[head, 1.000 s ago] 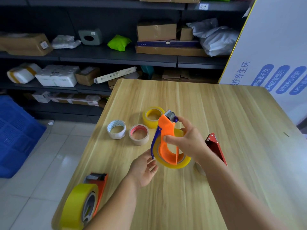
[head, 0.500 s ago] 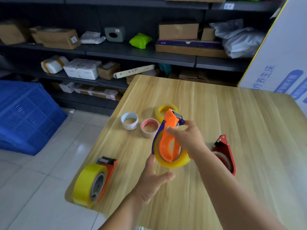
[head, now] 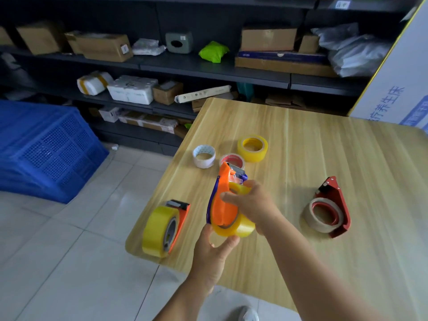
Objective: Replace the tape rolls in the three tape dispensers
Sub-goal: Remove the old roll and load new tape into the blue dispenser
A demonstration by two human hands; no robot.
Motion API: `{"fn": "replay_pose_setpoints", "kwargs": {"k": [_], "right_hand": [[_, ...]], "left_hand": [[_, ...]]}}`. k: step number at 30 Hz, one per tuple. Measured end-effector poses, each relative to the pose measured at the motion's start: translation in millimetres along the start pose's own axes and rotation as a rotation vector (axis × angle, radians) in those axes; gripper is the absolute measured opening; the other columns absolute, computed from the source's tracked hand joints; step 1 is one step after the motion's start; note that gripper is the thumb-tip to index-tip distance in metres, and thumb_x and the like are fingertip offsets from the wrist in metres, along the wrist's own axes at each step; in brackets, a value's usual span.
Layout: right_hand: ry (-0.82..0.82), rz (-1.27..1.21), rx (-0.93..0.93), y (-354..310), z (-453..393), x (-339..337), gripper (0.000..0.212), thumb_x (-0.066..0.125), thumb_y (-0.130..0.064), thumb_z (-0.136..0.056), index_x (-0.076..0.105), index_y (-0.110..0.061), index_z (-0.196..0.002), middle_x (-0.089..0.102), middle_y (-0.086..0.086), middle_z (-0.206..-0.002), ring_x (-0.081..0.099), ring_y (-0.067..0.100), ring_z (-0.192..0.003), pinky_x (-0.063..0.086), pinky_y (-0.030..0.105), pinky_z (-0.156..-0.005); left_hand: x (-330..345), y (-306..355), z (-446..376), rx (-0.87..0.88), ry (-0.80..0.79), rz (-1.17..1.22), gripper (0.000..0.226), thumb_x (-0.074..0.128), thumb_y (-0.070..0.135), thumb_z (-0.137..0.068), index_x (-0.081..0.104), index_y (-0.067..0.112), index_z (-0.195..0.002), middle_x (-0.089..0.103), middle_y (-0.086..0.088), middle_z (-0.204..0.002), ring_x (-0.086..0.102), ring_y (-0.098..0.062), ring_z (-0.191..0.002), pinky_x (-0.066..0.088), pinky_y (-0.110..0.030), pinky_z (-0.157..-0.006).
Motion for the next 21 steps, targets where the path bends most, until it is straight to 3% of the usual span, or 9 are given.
{"fn": "replay_pose_setpoints", "kwargs": {"k": [5,9,12,16,18,21], "right_hand": [[0.047,0.153,0.042,25,19,24,0.070,0.080,-0.037,-0.064,0.043,-0.024,-0.122,0.056,-0.009,-0.089,0.059,0.015,-0.082,0.052,0.036,-0.074],[0.098,0.262,0.095,41,29,28,0.050,0.072,-0.034,-0.067,0.038,-0.022,-0.102,0.054,-0.006,-0.080,0.057,0.013,-0.069,0.049,0.031,-0.058],[0.131,0.259,0.153,52,35,28,0.047,0.068,-0.030,-0.069,0.041,-0.012,-0.104,0.057,0.000,-0.080,0.059,0.017,-0.068,0.041,0.028,-0.051],[0.119,0.233,0.208,64,38,34,0.046,0.069,-0.024,-0.073,0.037,-0.012,-0.104,0.052,0.001,-0.080,0.054,0.015,-0.064,0.045,0.029,-0.054],[0.077,0.175,0.217,67,38,41,0.050,0.072,-0.024,-0.072,0.037,-0.012,-0.106,0.054,0.002,-0.084,0.056,0.016,-0.070,0.051,0.033,-0.061],[0.010,-0.030,0.259,70,42,53,0.046,0.072,-0.032,-0.072,0.047,-0.011,-0.104,0.058,0.002,-0.085,0.058,0.018,-0.072,0.046,0.029,-0.056]], "left_hand": [[-19,-19,27,-0.021,0.007,-0.011,0.059,0.071,0.054,-0.066,0.060,0.027,-0.118,0.065,0.013,-0.118,0.055,-0.006,-0.117,0.043,-0.038,-0.102],[-19,-42,40,-0.124,-0.026,0.035,0.057,0.072,0.055,-0.060,0.062,0.030,-0.110,0.068,0.014,-0.112,0.056,-0.006,-0.115,0.043,-0.030,-0.095],[-18,-54,47,-0.211,-0.023,0.083,0.061,0.070,0.057,-0.056,0.061,0.029,-0.110,0.067,0.013,-0.114,0.055,-0.004,-0.115,0.042,-0.033,-0.098],[-15,-64,57,-0.275,-0.058,0.162,0.064,0.069,0.059,-0.058,0.059,0.028,-0.112,0.068,0.020,-0.108,0.054,0.009,-0.109,0.042,-0.011,-0.081],[-18,-72,60,-0.325,-0.058,0.183,0.066,0.068,0.061,-0.056,0.058,0.030,-0.113,0.063,0.018,-0.115,0.051,0.003,-0.113,0.038,-0.021,-0.089],[-20,-79,65,-0.404,-0.095,0.233,0.059,0.069,0.063,-0.060,0.056,0.036,-0.110,0.055,0.024,-0.117,0.046,-0.001,-0.116,0.030,-0.033,-0.098]]}}
Point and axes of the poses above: each hand's wrist, its own z-axis away from the middle knuckle, its own x-axis out of the palm, y = z × x, the point moved 10 cm from there along -z, towards the middle knuckle
